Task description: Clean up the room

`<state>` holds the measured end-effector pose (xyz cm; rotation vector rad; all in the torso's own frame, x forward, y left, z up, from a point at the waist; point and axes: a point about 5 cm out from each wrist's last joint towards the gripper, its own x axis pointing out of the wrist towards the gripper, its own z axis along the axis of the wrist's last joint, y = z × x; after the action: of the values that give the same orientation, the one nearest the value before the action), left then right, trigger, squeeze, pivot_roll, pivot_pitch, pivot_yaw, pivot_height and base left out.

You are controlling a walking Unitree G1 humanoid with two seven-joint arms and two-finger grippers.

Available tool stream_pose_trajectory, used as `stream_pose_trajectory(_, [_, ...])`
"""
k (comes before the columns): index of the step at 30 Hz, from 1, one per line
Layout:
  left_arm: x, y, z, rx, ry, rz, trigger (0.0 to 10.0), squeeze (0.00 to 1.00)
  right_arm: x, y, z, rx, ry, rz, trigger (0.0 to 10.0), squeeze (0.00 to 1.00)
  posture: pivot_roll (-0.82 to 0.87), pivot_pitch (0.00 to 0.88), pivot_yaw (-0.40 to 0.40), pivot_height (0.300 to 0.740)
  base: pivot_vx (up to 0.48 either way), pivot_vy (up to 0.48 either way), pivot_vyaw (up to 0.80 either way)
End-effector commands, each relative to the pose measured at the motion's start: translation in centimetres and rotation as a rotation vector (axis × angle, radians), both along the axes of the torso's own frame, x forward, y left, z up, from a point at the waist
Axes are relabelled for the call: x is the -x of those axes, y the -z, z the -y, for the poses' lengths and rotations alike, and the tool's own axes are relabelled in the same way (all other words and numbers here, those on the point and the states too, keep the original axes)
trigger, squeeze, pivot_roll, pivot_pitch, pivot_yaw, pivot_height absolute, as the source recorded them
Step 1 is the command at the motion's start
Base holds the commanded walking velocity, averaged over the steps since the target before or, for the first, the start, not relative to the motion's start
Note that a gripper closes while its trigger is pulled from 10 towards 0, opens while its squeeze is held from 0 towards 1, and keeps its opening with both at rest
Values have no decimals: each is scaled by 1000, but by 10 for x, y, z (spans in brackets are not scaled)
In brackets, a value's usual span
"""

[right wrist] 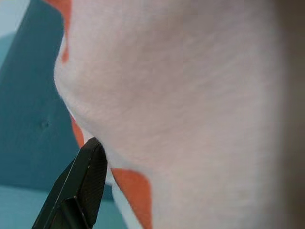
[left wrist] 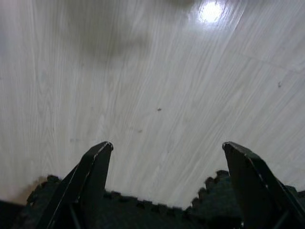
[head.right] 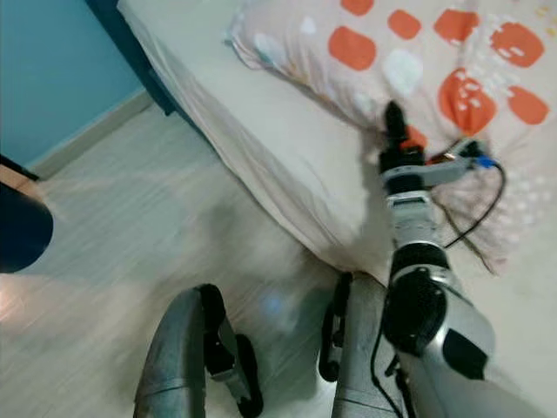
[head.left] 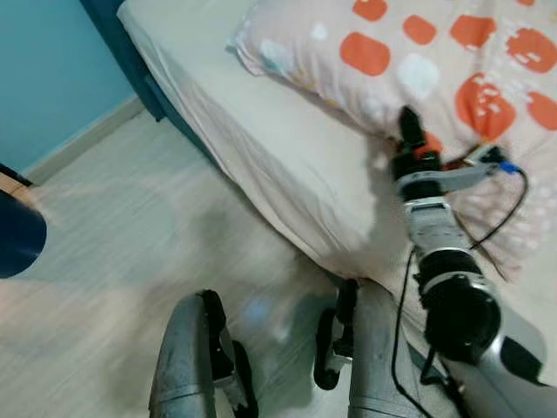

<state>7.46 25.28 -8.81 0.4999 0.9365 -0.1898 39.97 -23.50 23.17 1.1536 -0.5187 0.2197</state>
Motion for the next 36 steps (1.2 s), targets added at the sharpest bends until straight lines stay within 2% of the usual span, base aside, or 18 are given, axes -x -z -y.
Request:
stream_pose_trajectory(1, [26,3,-8,-15,-20,-77,10000,0,4,7,13,-51,62,-21,10000,0,195,637,24,535,0,0,0])
stream_pose_trajectory(2, [26,3,-8,-15,-20,-77,10000,0,4,7,13,-51,62,-21,10000,0,195,637,24,535,0,0,0])
stream_pose_trajectory(5, [28,2,-12,-24,-26,-76,10000,0,10,-3,40,-85,164,12,10000,0,213,637,29,535,0,0,0])
stream_pose_trajectory(6, [28,2,-12,-24,-26,-76,10000,0,10,-3,40,-85,164,12,10000,0,213,637,29,535,0,0,0])
stream_pose_trajectory(7, [28,1,-13,-24,-25,-75,10000,0,13,-11,49,-92,193,50,10000,0,220,637,31,535,0,0,0])
stream_pose_trajectory(9, [28,1,-12,-24,-24,-75,10000,0,14,-14,51,-91,196,68,10000,0,219,634,32,535,0,0,0])
stream_pose_trajectory(10, [28,1,-12,-23,-22,-74,10000,0,14,-16,53,-90,202,74,2235,0,218,634,31,535,0,0,0])
stream_pose_trajectory(11, [28,1,-12,-22,-20,-73,10000,0,15,-18,55,-91,204,78,0,0,217,633,32,535,0,0,0])
stream_pose_trajectory(24, [20,2,-9,-19,-18,-66,10000,0,17,-32,69,-64,243,58,0,0,194,608,25,535,0,0,0])
stream_pose_trajectory(29, [10,1,-13,-38,-33,-50,10000,0,16,-38,68,-5,229,49,0,0,180,582,16,535,0,0,0])
stream_pose_trajectory(30, [-4,-4,-24,-89,-60,-23,10000,0,11,-39,56,94,182,24,0,0,157,550,5,535,0,0,0])
stream_pose_trajectory(31, [-4,-4,-24,-89,-60,-23,10000,0,11,-39,56,94,182,24,0,0,157,550,5,535,0,0,0])
stream_pose_trajectory(33, [-23,-13,-41,-187,-102,21,10000,0,4,-36,36,239,100,2,0,0,133,522,-9,535,0,0,0])
stream_pose_trajectory(34, [-23,-13,-41,-187,-102,21,10000,0,4,-36,36,239,100,2,0,0,133,522,-9,535,0,0,0])
stream_pose_trajectory(36, [-53,-32,-67,-317,-161,116,10000,0,-2,-22,8,451,-1,-52,0,0,106,471,-23,535,0,0,0])
